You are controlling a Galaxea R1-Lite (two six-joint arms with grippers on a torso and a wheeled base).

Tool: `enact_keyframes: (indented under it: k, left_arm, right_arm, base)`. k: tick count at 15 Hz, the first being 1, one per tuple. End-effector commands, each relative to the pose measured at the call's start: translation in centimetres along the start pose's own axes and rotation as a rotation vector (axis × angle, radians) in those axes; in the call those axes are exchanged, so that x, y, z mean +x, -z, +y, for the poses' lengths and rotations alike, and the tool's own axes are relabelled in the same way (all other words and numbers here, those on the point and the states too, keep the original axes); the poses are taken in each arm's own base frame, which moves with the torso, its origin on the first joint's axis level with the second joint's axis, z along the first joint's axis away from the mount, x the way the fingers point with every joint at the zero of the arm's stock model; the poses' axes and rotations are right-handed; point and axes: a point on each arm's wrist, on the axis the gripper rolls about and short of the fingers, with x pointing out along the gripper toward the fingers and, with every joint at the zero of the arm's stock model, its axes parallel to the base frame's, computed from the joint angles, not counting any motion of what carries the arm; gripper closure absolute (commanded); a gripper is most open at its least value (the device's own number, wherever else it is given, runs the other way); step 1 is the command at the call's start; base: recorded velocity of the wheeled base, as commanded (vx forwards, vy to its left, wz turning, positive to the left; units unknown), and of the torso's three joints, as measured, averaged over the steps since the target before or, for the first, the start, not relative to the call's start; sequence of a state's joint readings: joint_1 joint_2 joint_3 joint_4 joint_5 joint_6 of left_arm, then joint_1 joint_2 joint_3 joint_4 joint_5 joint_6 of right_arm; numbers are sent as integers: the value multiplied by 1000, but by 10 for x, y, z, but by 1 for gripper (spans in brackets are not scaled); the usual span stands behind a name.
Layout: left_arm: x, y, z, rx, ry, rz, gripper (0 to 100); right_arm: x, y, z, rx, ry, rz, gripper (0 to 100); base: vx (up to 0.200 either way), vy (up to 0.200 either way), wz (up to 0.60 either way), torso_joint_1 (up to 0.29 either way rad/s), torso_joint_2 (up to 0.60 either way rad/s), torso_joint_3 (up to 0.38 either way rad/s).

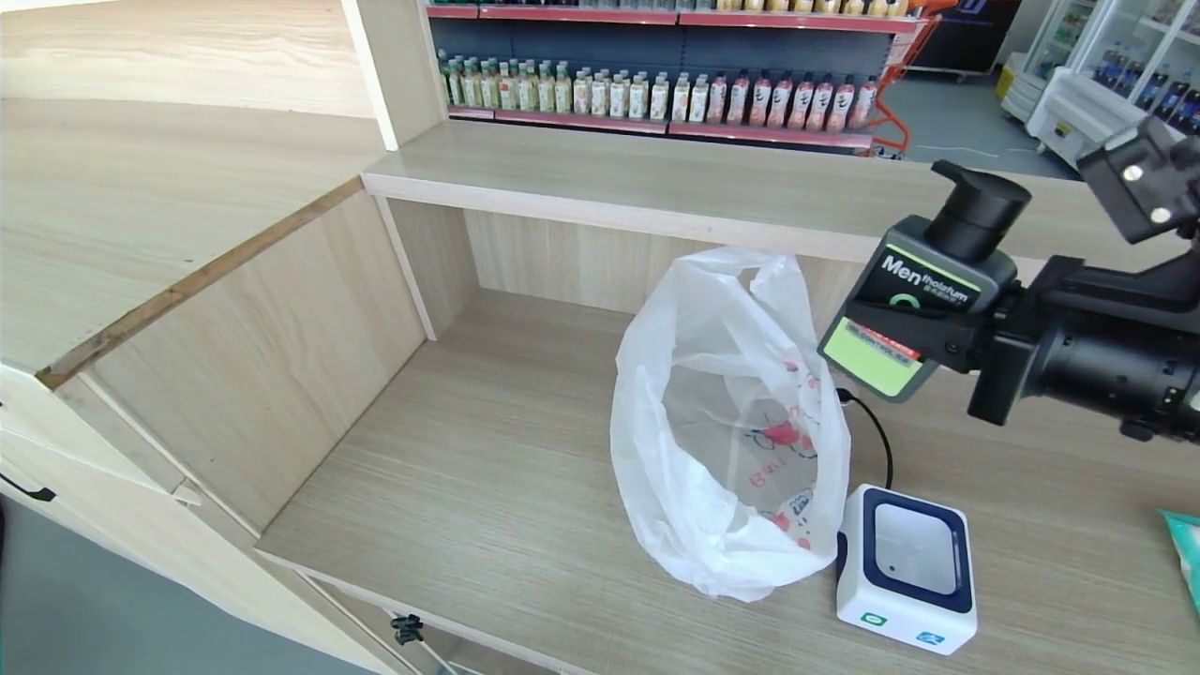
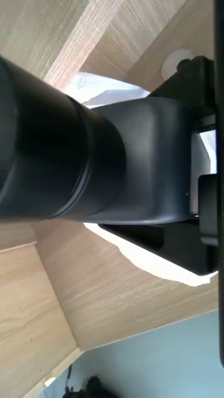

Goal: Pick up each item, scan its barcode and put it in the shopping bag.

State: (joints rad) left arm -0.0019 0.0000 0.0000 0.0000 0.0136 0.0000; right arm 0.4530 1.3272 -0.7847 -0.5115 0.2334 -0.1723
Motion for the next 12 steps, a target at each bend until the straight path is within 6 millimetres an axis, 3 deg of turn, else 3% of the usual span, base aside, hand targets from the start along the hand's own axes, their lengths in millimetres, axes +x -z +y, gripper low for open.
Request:
enact_keyframes:
  k: [1,5,12]
  left_arm:
    - [0,0,0,0,-1,2,0]
    - [0,0,0,0,-1,0,0]
    - [0,0,0,0,-1,0,0]
  right_arm:
    - [30,40,-8,116,16,99,100]
    - [38,52,-5,169,-2,137,100]
    - [79,90,-17,233,24,159,100]
  base:
    - [0,0,0,0,0,0]
    - [0,0,0,0,0,0]
    - [0,0,0,0,0,0]
